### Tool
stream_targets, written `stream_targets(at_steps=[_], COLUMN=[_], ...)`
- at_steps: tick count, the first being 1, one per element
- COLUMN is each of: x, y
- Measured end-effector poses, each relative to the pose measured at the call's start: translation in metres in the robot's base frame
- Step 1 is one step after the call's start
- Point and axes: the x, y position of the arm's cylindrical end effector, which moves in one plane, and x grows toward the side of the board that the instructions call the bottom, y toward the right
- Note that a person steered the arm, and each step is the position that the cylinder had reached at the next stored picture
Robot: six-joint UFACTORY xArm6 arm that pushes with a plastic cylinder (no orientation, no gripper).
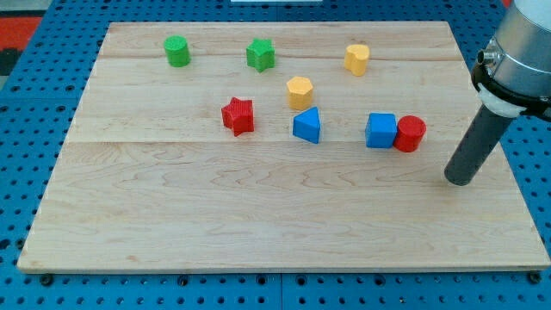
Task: Place your arm to the top right of the red circle
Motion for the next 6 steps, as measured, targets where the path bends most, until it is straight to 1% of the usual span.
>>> stream_targets(at_steps=[3,4,5,6], x=[0.000,0.010,-0.003,-0.061], y=[-0.005,-0.002,0.033,0.048])
